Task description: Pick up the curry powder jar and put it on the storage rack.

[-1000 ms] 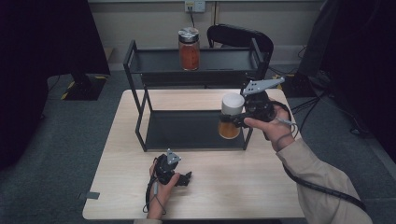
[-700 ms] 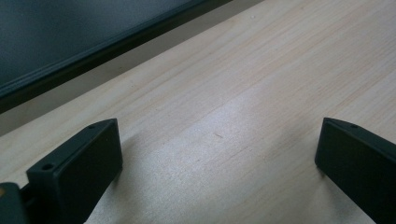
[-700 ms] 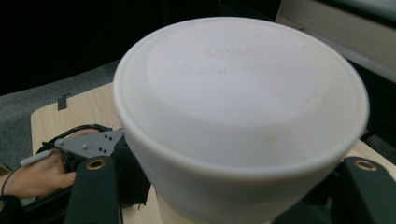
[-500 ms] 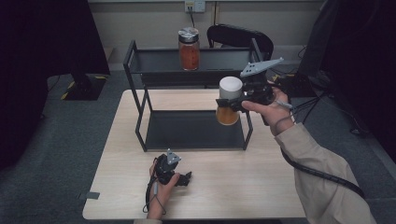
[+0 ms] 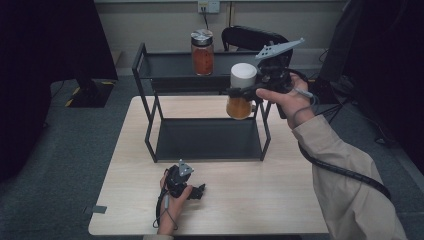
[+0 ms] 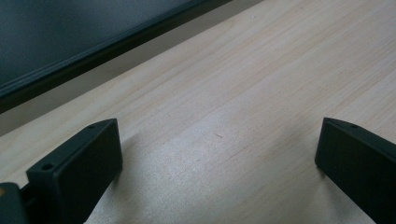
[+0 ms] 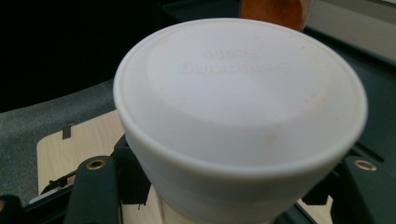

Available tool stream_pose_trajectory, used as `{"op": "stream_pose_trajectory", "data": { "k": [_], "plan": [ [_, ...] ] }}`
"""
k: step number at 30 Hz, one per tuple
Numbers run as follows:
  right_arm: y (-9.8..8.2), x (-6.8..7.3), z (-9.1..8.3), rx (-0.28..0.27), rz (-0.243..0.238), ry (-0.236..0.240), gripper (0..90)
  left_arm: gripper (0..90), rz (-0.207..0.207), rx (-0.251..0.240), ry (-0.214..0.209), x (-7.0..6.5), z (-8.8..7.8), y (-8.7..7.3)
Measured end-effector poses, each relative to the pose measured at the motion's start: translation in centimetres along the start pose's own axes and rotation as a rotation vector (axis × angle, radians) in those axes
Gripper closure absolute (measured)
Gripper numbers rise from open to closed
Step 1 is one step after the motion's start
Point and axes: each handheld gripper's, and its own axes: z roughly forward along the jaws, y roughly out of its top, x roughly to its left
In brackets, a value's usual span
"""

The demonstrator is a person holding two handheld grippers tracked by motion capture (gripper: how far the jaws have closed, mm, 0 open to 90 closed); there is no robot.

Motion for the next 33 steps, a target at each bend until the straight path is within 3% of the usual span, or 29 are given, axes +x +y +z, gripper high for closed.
{"op": "stream_pose_trajectory", "data": {
  "k": [14,33],
  "plan": [
    [4.3,-0.2,-0.7,-0.004,-0.014,-0.037,35.4,0.0,0.0,0.0,0.0,0.0,0.0,0.0],
    [7.7,-1.3,0.0,0.002,0.001,-0.079,35.3,0.0,-0.004,-0.002,-0.001,0.0,0.0,0.0]
  ]
}}
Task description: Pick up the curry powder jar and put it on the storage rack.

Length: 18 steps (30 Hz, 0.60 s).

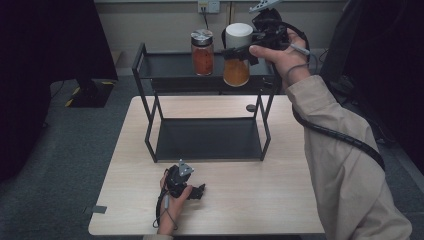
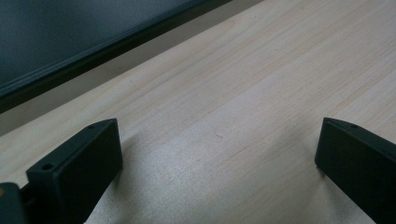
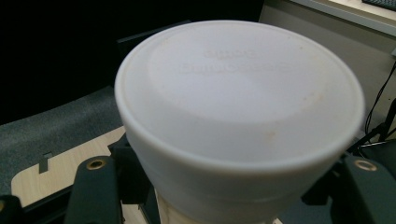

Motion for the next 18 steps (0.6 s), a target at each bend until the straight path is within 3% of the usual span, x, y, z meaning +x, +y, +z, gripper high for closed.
{"op": "stream_pose_trajectory", "data": {
  "k": [8,18],
  "plan": [
    [1.4,-0.2,0.8,0.003,-0.007,-0.009,35.3,0.0,0.0,0.0,0.0,0.0,0.0,0.0],
    [2.6,-0.9,1.9,0.01,0.018,-0.041,35.3,0.0,0.0,0.0,0.0,0.0,0.0,0.0]
  ]
}}
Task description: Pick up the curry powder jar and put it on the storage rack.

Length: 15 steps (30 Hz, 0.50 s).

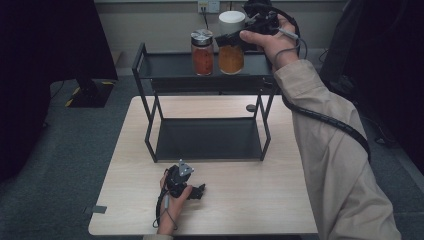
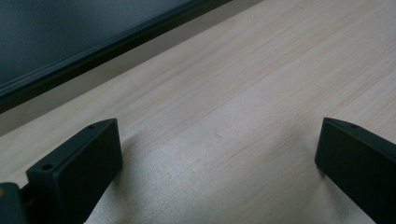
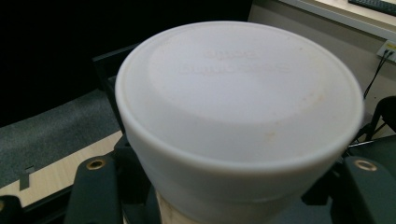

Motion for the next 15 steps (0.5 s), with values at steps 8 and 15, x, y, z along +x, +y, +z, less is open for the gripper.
{"op": "stream_pose_trajectory", "data": {
  "k": [8,15],
  "plan": [
    [0.1,-0.4,0.7,0.011,0.014,-0.051,35.3,0.0,0.0,0.0,0.0,0.0,0.0,0.0],
    [-0.5,-0.8,1.9,0.011,0.044,-0.088,35.3,0.0,0.0,0.0,0.0,0.0,0.0,0.0]
  ]
}}
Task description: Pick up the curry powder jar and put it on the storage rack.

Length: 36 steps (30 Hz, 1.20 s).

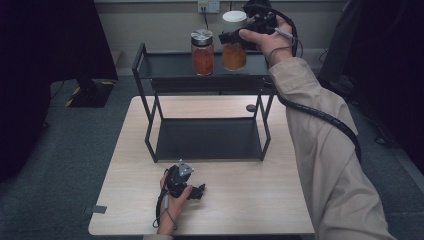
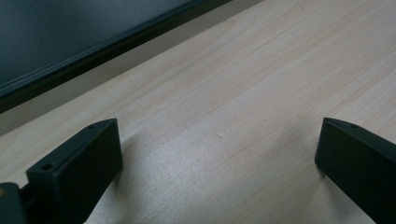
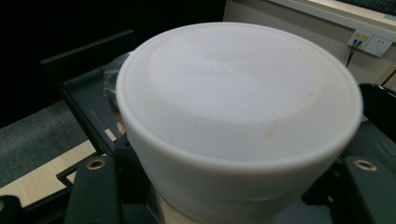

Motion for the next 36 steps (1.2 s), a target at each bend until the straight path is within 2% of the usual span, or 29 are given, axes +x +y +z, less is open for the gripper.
{"op": "stream_pose_trajectory", "data": {
  "k": [10,18,23,29,33,35,36],
  "plan": [
    [-1.3,-0.8,1.0,-0.014,0.061,-0.046,35.2,0.0,0.0,0.0,0.0,0.0,0.0,0.0],
    [-2.2,-0.8,1.3,-0.031,0.087,-0.065,35.2,0.0,0.0,0.0,0.0,0.0,0.0,0.0],
    [-2.1,-0.5,1.4,-0.025,0.08,-0.075,35.1,0.0,0.0,0.0,0.0,0.0,0.0,0.0],
    [-2.7,-0.1,1.3,-0.045,0.084,-0.086,35.0,0.0,0.0,0.0,0.0,0.0,0.0,0.0],
    [-2.6,0.4,1.3,-0.038,0.067,-0.099,33.8,0.0,0.0,0.0,0.0,0.0,0.0,0.0],
    [-2.6,0.4,1.2,-0.037,0.067,-0.096,32.0,0.0,0.0,0.0,0.0,0.0,0.0,0.0],
    [-2.6,0.3,1.2,-0.038,0.072,-0.086,24.2,0.0,0.0,0.0,0.0,0.0,0.0,0.0]
  ]
}}
